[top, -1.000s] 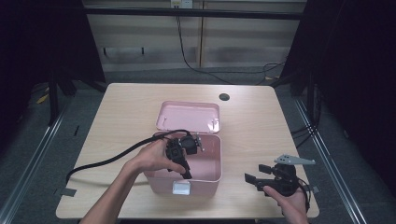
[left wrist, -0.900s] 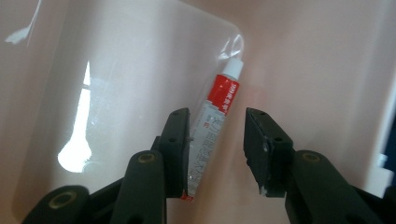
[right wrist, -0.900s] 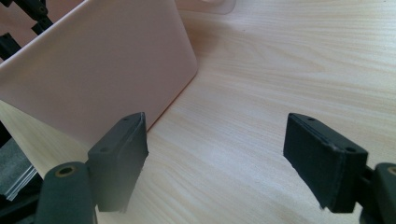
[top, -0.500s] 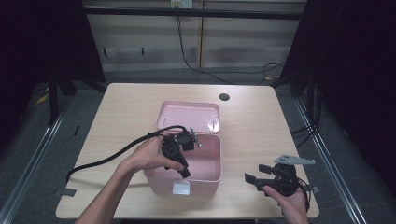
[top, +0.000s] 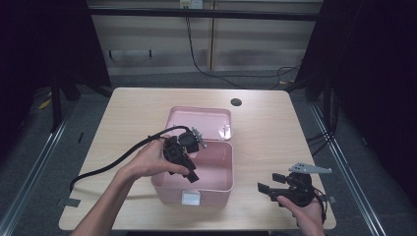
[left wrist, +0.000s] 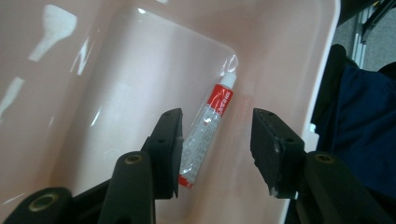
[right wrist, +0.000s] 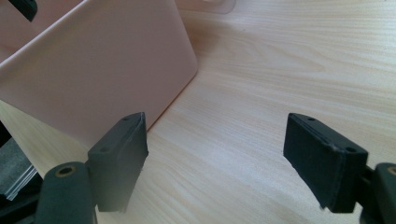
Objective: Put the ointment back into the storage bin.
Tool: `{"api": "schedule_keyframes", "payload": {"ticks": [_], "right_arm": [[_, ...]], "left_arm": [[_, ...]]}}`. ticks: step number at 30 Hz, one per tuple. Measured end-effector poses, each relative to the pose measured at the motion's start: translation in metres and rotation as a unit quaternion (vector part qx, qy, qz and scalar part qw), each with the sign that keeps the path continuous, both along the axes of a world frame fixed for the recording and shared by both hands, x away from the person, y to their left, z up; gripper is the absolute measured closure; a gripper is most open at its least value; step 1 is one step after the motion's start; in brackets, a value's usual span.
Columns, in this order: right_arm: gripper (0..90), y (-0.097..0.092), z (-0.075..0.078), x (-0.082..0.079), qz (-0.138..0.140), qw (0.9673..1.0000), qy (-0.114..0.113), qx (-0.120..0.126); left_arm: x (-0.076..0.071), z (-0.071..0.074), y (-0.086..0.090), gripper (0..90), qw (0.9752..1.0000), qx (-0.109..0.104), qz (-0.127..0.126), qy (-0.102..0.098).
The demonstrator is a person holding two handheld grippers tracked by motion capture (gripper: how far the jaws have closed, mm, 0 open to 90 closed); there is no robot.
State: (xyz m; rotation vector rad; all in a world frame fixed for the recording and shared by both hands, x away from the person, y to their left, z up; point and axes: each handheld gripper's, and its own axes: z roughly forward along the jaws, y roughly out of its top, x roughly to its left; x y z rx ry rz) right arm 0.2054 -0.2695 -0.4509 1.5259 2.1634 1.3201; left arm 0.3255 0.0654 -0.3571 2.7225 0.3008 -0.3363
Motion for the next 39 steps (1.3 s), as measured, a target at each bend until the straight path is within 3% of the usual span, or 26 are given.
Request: {"api": "schedule_keyframes", "payload": {"ticks": [5, 9, 18, 29, 33, 39], "right_arm": [[21.4, 0.000, 0.000, 0.000, 0.001, 1.0000, -0.002, -0.001], [21.4, 0.000, 0.000, 0.000, 0.000, 1.0000, 0.000, 0.000], [21.4, 0.000, 0.000, 0.000, 0.000, 1.0000, 0.000, 0.000], [21.3, 0.000, 0.000, 0.000, -0.002, 1.0000, 0.001, -0.001], [21.3, -0.001, 0.000, 0.000, -0.003, 1.0000, 0.001, 0.001], [21.3, 0.000, 0.000, 0.000, -0.003, 1.0000, 0.001, 0.000]], "left_arm": [[-0.003, 0.006, 0.004, 48.9, 0.9999, -0.010, -0.009, -0.005], [-0.005, 0.010, 0.009, 48.4, 0.9998, -0.008, -0.005, -0.015], [-0.010, 0.029, 0.027, 47.2, 0.9986, -0.030, 0.005, -0.044], [-0.008, 0.033, 0.045, 42.5, 0.9982, -0.043, 0.018, -0.037], [-0.008, 0.036, 0.055, 41.9, 0.9969, -0.057, 0.032, -0.045], [-0.009, 0.041, 0.067, 41.3, 0.9961, -0.059, 0.041, -0.052]]}}
